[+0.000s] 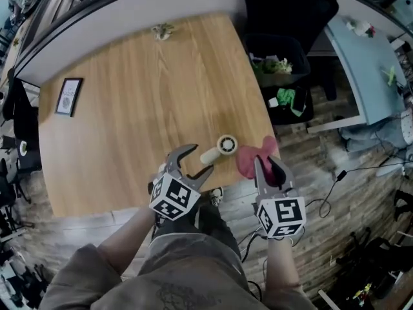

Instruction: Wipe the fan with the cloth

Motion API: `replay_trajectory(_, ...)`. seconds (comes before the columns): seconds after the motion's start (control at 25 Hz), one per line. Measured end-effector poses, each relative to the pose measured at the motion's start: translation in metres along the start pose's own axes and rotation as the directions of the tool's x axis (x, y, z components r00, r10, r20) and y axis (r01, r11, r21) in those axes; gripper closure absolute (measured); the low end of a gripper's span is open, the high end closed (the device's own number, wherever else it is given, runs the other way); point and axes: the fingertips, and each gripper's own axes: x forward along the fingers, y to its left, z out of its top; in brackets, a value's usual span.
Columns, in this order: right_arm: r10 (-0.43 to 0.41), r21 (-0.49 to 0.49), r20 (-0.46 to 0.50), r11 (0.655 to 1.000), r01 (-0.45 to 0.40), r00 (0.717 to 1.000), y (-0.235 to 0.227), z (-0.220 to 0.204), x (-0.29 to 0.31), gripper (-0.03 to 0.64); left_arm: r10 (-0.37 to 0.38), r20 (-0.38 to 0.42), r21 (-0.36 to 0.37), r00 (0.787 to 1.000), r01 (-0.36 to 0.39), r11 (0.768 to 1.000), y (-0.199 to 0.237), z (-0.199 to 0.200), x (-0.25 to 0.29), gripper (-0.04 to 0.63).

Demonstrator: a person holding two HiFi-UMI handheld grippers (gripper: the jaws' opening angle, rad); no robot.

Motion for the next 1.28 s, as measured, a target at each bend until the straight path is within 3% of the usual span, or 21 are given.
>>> replay_trajectory(0.08, -0.014, -0.01, -0.029, 1.0, 0.014, 0.999, -0.004, -0.012, 0.01, 0.548, -0.014, -0.039, 0.032, 0.999, 0.015, 0.999, -0.002, -0.014, 0.013, 0.318)
replay_trajectory(0.28, -0.03, -0.02, -0.069, 0.999, 0.028, 0.997, -0.011, -0.035, 0.03, 0.548, -0.069, -0.086, -0.019, 0.994, 0.067, 0.998, -0.003, -0.044, 0.047, 0.318)
replay_trajectory(0.6, -0.03, -0.007, -0.118, 1.0, 0.029, 0.993, -0.014, -0.069, 0.057, 0.548, -0.119, -0.175, -0.034, 0.977, 0.115, 0.993, -0.014, -0.092, 0.088, 0.318)
replay_trajectory(0.84, -0.025, 0.008, -0.143, 1.0, 0.026, 0.989, -0.012, -0.088, 0.068, 0.548, -0.128, -0.187, -0.043, 0.974, 0.122, 0.992, -0.018, -0.111, 0.105, 0.321)
replay_trajectory(1.0, -0.025, 0.02, -0.151, 0.999, 0.028, 0.988, -0.012, -0.095, 0.071, 0.548, -0.124, -0.185, -0.012, 0.975, 0.124, 0.992, -0.018, -0.113, 0.109, 0.393)
replay_trajectory(1.28, 0.002, 0.068, -0.147, 0.998, 0.009, 0.989, -0.015, -0.098, 0.098, 0.548, -0.131, -0.181, -0.013, 0.975, 0.13, 0.991, -0.018, -0.116, 0.11, 0.399)
